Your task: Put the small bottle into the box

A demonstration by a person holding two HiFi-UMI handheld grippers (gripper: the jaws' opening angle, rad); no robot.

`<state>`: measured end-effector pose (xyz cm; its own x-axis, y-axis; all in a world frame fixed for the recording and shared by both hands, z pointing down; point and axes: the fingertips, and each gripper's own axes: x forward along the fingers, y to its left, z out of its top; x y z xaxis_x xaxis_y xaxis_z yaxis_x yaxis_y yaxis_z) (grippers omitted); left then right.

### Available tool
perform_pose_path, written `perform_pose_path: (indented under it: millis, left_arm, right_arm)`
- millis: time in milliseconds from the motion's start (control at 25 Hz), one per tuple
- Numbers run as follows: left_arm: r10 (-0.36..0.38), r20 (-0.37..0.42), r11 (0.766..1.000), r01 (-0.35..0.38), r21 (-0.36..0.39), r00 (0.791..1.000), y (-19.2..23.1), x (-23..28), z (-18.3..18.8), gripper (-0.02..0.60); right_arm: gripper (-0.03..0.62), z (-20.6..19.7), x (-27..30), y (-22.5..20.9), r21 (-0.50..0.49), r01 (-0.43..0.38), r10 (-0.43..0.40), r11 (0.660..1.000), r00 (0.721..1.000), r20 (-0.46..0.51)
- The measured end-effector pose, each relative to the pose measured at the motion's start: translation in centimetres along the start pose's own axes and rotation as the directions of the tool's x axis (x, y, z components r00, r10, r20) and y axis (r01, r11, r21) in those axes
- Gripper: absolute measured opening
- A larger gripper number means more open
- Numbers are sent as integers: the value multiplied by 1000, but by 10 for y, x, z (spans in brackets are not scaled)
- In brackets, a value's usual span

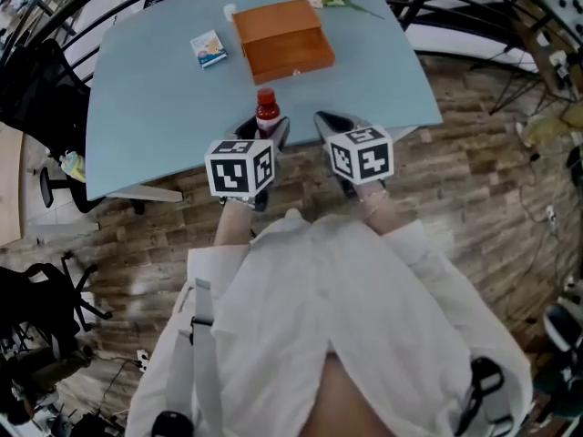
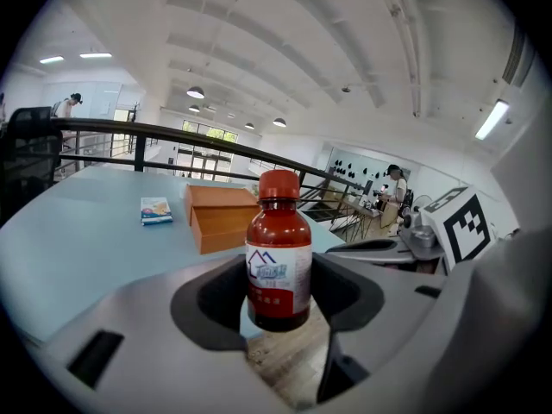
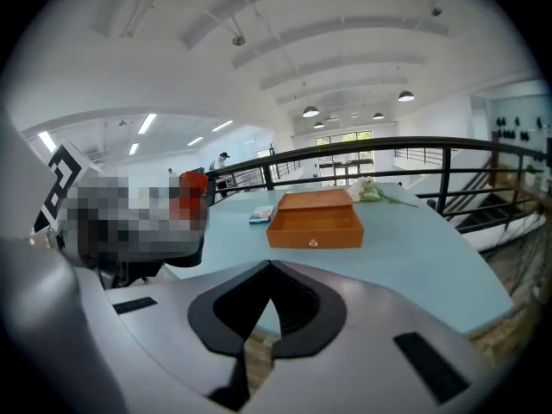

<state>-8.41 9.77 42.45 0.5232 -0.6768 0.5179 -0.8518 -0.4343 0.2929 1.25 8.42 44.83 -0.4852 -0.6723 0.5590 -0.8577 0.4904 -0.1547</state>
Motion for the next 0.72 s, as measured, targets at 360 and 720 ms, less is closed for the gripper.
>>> perform_pose_path:
  millis: [360,720]
  left_arm:
    - [-24,-40,997,21,-69,999,14,24,-10,218]
    - [5,-65,994,-12,-113,998,41,54,-3,218]
  right_arm:
    - [2,-1,16,-24,49,43,-42,998,999,-10]
    - [2,24,61,-39,-33,16,-17,999,1000,-17]
